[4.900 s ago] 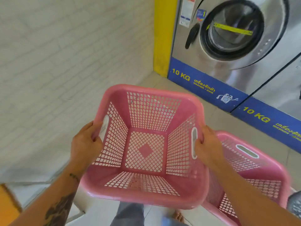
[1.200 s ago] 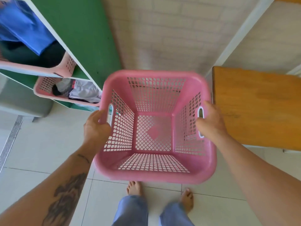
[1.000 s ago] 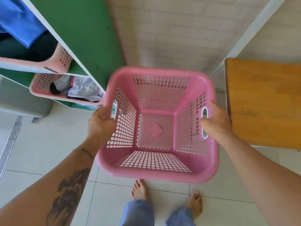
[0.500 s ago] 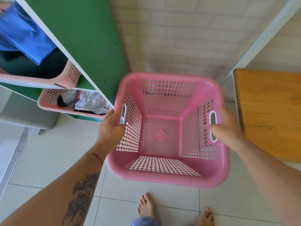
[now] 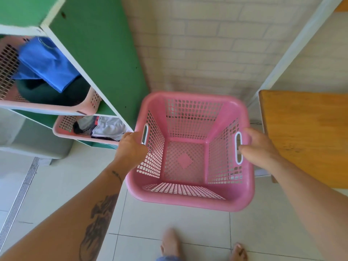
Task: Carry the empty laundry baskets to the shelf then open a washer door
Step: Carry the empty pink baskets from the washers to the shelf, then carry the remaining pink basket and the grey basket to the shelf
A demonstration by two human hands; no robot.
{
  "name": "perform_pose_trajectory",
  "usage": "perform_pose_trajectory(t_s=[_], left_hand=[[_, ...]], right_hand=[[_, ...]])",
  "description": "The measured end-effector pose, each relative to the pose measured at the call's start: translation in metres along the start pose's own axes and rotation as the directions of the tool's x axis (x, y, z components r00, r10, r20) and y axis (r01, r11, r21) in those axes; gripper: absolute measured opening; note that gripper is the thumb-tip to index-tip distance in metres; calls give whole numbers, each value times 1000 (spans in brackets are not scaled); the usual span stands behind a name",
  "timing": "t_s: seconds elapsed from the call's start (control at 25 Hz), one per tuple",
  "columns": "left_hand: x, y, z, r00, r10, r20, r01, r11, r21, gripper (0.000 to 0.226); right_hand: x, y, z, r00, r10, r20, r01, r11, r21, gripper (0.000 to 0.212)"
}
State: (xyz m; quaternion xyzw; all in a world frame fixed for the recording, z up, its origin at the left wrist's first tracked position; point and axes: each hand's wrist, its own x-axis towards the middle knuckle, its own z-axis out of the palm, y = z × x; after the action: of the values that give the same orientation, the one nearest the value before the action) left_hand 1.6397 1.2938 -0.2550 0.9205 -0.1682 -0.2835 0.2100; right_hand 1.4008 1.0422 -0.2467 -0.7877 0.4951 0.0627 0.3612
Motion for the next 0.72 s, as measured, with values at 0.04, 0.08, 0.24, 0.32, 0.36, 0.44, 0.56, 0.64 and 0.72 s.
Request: perform_pose_trajectory(t_s=[0.04,0.08,0.24,0.32,0.36,0.44,0.56,0.64,0.72], left_hand=[[-12,9,-4,1000,-2,-5,1,999,-49,47],[-25,17,-9,1000,19,-4,-19,995,-97,49],[-98,75,-44,982,187,-18,-187,969,-161,43],[-139,114,-60,962,271,-33,-272,944,-189,38],[-160,138,-67,951,309,-30,-308,927,-213,36],[-202,189,-77,912,411,-6,-400,883,-245,33],[-268,268,-80,825,565,8,-543,798,-262,30],[-317,320,-70,765,643,44,-606,741,-290,30],[-366,368,-53,716,695,68,-641,693,-331,30]], right_hand=[[-12,-5,-10,1000,-8,-7,8,1000,29,52],[-26,-10,-22,1000,-11,-14,12,998,58,54],[-103,-22,-95,998,-32,-50,36,996,87,73],[-146,-17,-139,994,-69,-79,74,995,61,68],[-169,-13,-162,992,-83,-99,88,995,45,66],[-213,5,-210,986,-82,-147,86,996,26,64],[-280,45,-279,974,-45,-222,52,998,28,64],[-329,84,-325,964,-12,-264,31,997,67,63],[-377,126,-367,951,1,-310,22,997,73,63]])
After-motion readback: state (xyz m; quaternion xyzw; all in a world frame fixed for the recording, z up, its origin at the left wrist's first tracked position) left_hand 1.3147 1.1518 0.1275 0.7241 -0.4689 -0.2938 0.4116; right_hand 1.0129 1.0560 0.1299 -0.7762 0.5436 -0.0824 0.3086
